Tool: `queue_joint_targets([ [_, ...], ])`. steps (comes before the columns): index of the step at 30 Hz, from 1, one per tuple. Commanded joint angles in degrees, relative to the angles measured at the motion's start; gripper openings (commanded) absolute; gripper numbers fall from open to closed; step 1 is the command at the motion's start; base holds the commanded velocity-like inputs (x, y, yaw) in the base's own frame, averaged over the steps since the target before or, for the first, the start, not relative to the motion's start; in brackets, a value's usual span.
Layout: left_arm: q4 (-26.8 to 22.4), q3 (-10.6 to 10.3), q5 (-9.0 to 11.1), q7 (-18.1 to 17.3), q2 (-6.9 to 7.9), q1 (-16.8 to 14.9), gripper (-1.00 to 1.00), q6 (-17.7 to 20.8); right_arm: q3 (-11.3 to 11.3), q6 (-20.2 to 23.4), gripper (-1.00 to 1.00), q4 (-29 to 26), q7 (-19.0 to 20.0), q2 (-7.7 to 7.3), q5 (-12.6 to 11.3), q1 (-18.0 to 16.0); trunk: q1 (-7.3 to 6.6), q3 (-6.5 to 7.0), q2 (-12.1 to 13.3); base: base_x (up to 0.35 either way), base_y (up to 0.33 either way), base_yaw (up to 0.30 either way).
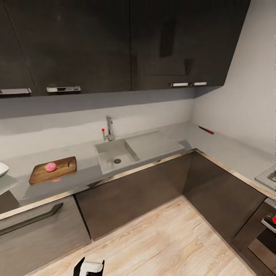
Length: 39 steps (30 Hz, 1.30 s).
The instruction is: In the kitchen, take the Vidalia onion out of the sink, dice it on the chopping board with the paring knife, put the diced onion into the bowl on the countertop, then place both the paring knife and the chopping board into the sink.
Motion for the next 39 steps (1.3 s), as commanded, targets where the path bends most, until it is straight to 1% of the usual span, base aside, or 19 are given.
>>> queue_joint_targets([
  [1,0.23,-0.32,0.13,0.06,-0.02,-0.11,1.00,-0.34,0.29,-0.11,1.00,0.03,-0.41,-0.05,0.03,-0.07,0.04,-0.04,-0.12,0.000,0.000,-0.109],
  [30,0.23,-0.32,0.13,0.06,-0.02,-0.11,1.00,-0.33,0.28,-0.11,1.00,0.12,-0.41,-0.03,0.06,-0.07,0.04,2.31,-0.12,0.000,0.000,-0.107],
  [39,0.24,-0.33,0.13,0.06,-0.02,-0.11,1.00,-0.31,0.29,-0.11,1.00,0.09,-0.41,0.03,0.03,-0.09,0.04,2.49,-0.12,0.000,0.000,-0.028],
])
